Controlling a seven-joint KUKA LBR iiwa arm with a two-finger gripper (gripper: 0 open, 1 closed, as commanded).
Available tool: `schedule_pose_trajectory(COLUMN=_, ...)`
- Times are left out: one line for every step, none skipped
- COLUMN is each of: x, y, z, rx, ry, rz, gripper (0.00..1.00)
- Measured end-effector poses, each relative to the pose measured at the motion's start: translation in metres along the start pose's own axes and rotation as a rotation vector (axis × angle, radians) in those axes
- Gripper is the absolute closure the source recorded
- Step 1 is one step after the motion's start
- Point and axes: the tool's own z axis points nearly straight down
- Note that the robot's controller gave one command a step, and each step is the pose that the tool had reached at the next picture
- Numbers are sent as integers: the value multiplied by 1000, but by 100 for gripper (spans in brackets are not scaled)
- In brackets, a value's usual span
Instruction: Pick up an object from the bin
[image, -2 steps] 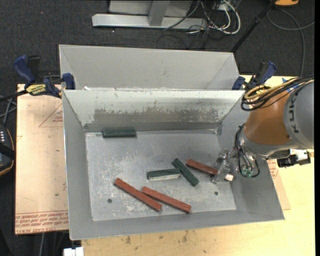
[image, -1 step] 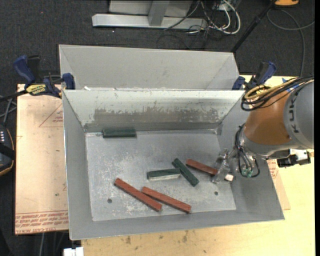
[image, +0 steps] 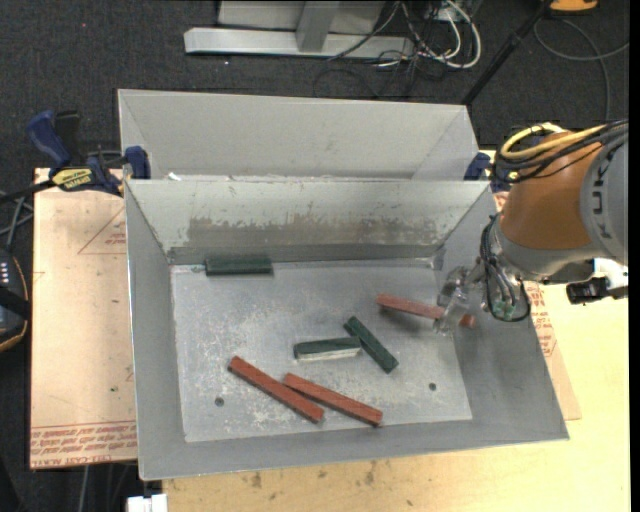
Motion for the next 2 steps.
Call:
schedule_pose_trajectory(x=0, y=0, z=0, rx=0, ry=0, rz=0, gripper=100)
schedule_pose_trajectory(x=-23, y=17, z=-128, rx=0, ry=-2, rz=-1, gripper=100)
